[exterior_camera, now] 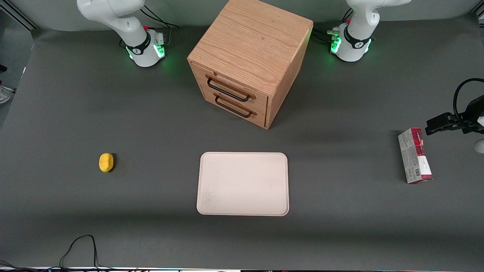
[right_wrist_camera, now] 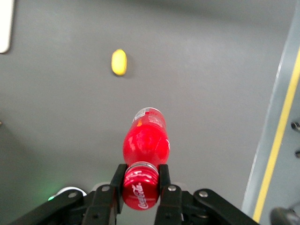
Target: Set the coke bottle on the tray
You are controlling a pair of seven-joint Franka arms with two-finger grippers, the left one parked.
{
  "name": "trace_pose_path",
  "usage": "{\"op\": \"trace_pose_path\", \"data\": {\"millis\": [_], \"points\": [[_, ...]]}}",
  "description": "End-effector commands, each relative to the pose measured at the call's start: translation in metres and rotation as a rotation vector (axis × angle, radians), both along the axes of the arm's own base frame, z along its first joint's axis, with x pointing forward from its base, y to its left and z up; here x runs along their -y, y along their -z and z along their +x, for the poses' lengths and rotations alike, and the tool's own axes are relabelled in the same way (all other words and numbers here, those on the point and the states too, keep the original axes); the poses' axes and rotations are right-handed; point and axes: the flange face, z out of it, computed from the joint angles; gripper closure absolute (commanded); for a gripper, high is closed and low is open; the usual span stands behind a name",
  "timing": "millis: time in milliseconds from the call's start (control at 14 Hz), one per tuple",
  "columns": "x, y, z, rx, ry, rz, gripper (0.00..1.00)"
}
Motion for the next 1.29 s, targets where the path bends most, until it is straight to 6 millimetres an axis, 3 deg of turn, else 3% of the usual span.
{"op": "trace_pose_path", "data": {"millis": [0, 214, 429, 500, 643, 714, 929, 1071, 1214], "points": [[-0.061, -0.006, 0.067, 0.002, -0.089, -0.019, 0.86], [-0.174, 0.004, 0.129, 0.013, -0.179, -0.004, 0.86], [-0.327, 0.028, 0.177, 0.009, -0.199, -0.021, 0.88], [-0.370, 0.036, 0.186, 0.013, -0.190, -0.022, 0.89], [-0.433, 0.069, 0.202, -0.008, -0.162, -0.018, 0.90], [-0.463, 0.073, 0.200, -0.003, -0.146, 0.001, 0.91], [-0.523, 0.086, 0.191, -0.005, -0.129, 0.058, 0.92], [-0.540, 0.098, 0.193, 0.003, -0.160, 0.068, 0.91], [-0.557, 0.124, 0.201, 0.002, -0.176, 0.043, 0.92]]}}
